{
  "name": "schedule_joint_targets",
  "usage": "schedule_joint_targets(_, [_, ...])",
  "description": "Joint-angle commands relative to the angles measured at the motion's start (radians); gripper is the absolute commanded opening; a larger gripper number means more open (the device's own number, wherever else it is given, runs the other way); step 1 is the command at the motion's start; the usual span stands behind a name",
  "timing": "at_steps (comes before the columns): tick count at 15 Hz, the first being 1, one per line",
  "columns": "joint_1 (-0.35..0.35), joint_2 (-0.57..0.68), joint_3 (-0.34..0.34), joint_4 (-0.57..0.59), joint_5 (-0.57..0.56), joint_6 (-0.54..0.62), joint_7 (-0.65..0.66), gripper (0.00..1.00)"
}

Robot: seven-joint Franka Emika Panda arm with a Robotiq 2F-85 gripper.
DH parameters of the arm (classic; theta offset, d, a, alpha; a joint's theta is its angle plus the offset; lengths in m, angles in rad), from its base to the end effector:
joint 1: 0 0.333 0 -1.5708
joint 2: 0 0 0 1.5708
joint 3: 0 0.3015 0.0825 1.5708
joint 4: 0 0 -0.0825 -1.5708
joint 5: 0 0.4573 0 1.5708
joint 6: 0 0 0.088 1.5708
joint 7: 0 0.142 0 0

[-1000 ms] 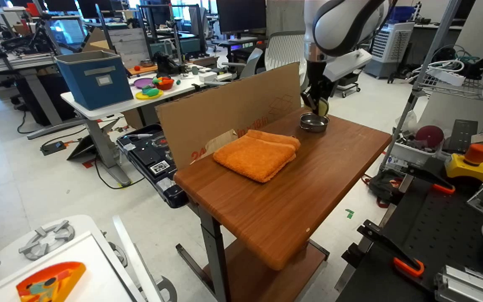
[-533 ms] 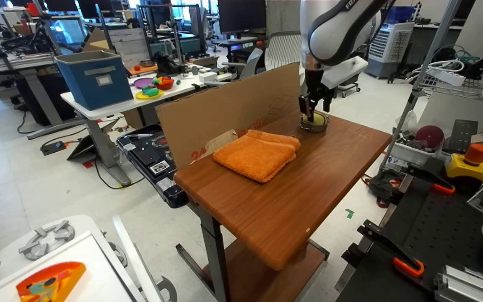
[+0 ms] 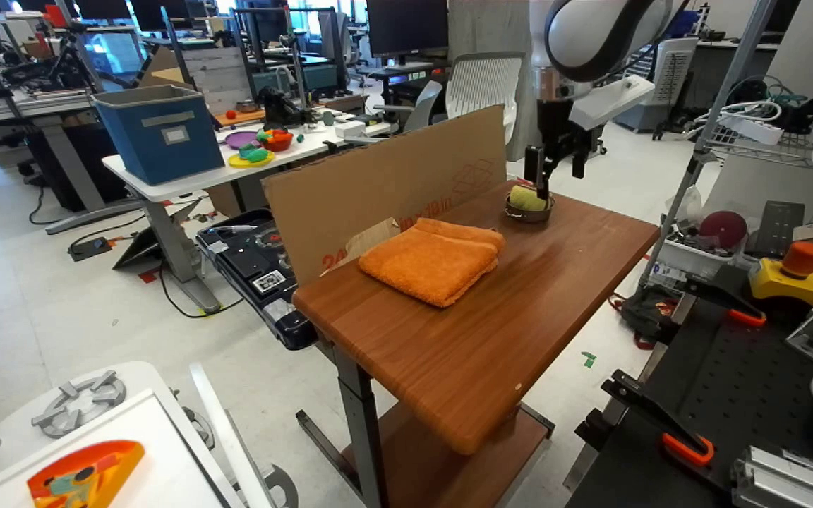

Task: Put the brown object in the pot

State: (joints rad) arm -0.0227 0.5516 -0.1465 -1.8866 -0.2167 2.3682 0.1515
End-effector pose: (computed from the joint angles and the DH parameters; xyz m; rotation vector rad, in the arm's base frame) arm 0.6556 -0.1229 0.1083 2.9100 -0.2055 -0.1035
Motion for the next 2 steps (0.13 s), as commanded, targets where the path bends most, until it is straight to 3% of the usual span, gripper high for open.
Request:
schedule_joint_targets(1, [0.000, -0.007, -0.001, -0.008, 0.002, -0.002, -0.001, 1.00])
schedule_joint_targets(2, [0.000, -0.009, 0.000, -0.011, 0.002, -0.002, -0.001, 1.00])
